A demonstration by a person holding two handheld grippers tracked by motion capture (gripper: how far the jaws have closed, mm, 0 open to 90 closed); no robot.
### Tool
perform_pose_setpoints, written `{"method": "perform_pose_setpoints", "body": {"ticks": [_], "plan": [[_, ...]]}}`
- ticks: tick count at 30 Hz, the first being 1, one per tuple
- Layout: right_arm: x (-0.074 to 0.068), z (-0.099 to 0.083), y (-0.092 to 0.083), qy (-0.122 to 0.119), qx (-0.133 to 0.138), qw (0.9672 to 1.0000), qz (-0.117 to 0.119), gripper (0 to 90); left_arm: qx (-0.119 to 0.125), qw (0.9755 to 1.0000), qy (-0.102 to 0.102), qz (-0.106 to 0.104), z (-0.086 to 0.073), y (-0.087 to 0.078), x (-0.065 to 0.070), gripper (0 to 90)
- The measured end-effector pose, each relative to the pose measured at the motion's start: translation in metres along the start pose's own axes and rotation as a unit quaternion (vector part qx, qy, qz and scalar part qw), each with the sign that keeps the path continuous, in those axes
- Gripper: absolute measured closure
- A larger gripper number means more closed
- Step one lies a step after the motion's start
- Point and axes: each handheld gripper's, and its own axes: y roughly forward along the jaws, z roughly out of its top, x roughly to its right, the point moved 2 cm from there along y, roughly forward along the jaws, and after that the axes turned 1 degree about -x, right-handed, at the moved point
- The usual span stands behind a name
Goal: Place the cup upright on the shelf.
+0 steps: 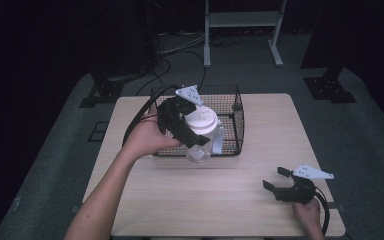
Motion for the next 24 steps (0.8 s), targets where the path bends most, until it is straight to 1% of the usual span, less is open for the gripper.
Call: {"method": "perform_pose_setpoints", "body": {"ticks": [4,10,14,17,24], "plan": [[0.0,0.0,0.0,-0.001,0.001,1.0,0.0,12.9,0.001,1.0,-0.001,0.003,0.009,-0.002,-0.01,5.1],[0.001,0.0,0.0,-0.001,0.002,1.0,0.001,12.9,0.009,0.9999,-0.009,0.005,0.02,-0.004,-0.027,5.0],[0.001,0.0,0.0,-0.002,0.003,1.0,0.001,12.9,-0.003,0.9999,-0.011,0.012,0.026,-0.002,-0.038,5.0],[0.001,0.0,-0.001,-0.002,0.005,1.0,0.002,12.9,-0.006,0.9998,-0.018,0.01,0.03,0.0,-0.045,5.0],[0.001,0.0,-0.001,0.0,0.005,1.0,0.003,12.9,-0.017,0.9994,-0.026,0.015,0.034,0.006,-0.058,5.0]]}}
